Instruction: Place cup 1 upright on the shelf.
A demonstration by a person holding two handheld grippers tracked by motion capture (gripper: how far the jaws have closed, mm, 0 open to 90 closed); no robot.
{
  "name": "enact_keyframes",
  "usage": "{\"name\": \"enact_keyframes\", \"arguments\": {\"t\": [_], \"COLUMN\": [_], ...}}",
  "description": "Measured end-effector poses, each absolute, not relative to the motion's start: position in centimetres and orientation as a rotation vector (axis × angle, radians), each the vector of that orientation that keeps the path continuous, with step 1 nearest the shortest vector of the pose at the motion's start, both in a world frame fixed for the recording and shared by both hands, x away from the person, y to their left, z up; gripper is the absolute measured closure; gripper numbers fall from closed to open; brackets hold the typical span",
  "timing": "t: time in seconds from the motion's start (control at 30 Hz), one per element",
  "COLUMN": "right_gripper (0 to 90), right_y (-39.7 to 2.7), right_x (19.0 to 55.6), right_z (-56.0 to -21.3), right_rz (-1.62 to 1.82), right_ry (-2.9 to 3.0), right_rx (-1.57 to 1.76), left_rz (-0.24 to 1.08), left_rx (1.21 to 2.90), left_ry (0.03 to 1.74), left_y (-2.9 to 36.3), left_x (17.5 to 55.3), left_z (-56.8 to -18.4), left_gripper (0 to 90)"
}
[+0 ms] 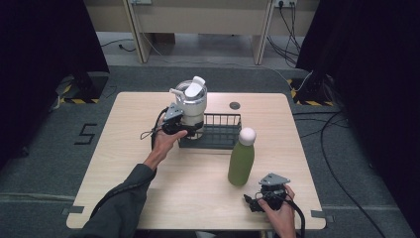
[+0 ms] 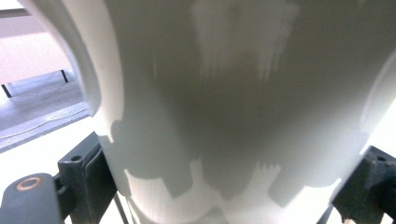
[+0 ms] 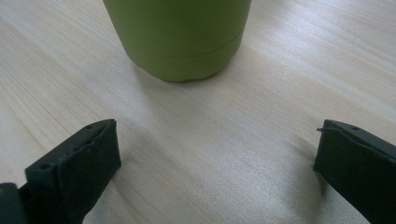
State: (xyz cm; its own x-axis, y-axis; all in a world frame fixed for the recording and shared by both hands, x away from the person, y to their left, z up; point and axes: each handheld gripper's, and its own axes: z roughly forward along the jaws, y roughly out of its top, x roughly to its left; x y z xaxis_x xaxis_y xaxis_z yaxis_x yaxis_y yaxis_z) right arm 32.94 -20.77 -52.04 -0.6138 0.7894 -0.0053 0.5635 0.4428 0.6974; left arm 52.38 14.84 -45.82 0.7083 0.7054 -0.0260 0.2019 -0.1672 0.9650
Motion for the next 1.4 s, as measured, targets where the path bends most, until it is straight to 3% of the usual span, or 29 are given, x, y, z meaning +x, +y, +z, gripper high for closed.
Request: {"name": "enact_keyframes", "arguments": {"t": [1.4], "right_gripper": [0.5], "right_y": [-20.76], "right_x": [32.93], "right_z": [-52.04], "right_rz": [0.959], "right_ry": [2.369], "right_rx": [1.157], "left_rz": [0.538], "left_rx": [1.720], "left_ry": [0.741], "left_y": [14.96], "left_x": [51.69], "left_z": [-44.92], "left_gripper": [8.7]}}
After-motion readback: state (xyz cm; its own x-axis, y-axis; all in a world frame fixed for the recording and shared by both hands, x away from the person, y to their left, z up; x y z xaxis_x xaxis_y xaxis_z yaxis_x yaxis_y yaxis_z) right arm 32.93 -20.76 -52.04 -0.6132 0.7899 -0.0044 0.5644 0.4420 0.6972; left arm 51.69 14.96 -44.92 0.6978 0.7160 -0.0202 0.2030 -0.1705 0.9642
